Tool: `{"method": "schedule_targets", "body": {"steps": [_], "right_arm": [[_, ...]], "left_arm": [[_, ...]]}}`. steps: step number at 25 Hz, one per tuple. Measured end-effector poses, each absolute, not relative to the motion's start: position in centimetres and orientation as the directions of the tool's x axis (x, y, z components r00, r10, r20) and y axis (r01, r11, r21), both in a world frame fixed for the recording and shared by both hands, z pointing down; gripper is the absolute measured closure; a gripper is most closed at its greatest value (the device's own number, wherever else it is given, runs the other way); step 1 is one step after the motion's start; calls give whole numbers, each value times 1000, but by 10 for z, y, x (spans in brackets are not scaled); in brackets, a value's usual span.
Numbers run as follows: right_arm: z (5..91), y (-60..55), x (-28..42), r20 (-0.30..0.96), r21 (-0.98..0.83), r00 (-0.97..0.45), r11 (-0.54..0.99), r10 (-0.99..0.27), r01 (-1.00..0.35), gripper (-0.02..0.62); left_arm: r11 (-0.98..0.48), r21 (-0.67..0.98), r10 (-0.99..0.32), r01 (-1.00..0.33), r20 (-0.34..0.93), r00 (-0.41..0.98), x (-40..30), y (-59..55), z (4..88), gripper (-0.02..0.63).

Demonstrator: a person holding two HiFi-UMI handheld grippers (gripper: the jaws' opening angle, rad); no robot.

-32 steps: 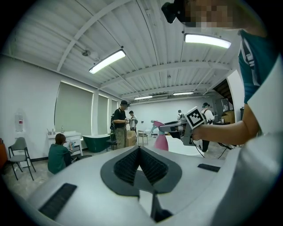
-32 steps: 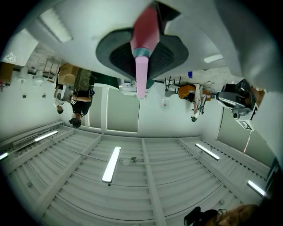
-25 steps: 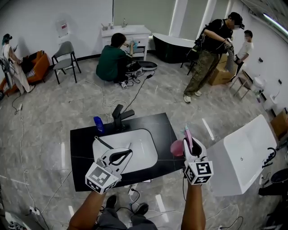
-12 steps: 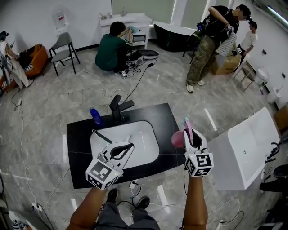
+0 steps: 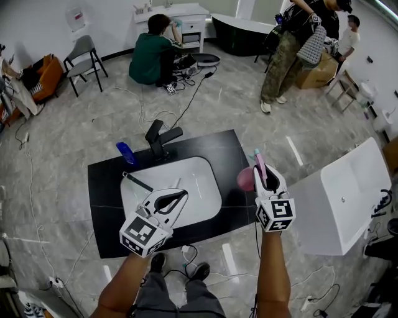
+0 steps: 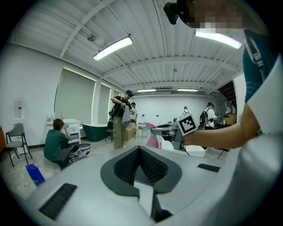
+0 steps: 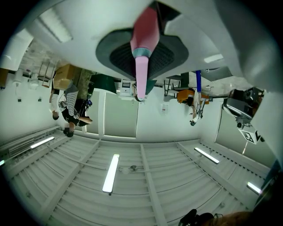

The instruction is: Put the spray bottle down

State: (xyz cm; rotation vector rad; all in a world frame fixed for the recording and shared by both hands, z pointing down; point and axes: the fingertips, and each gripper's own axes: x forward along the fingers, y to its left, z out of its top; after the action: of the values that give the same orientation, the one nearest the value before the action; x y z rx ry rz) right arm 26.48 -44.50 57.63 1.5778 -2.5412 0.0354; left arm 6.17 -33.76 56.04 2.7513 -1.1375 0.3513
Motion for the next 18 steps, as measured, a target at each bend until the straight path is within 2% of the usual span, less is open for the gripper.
{"method": "schedule_targets", "body": {"steps": [18], "right_arm": [[658,-499,277,149,41,-425,435,-893,-899,502]], "left_arm": [[-699,78,-657,-711,321,682,77,-369,620,601]]}}
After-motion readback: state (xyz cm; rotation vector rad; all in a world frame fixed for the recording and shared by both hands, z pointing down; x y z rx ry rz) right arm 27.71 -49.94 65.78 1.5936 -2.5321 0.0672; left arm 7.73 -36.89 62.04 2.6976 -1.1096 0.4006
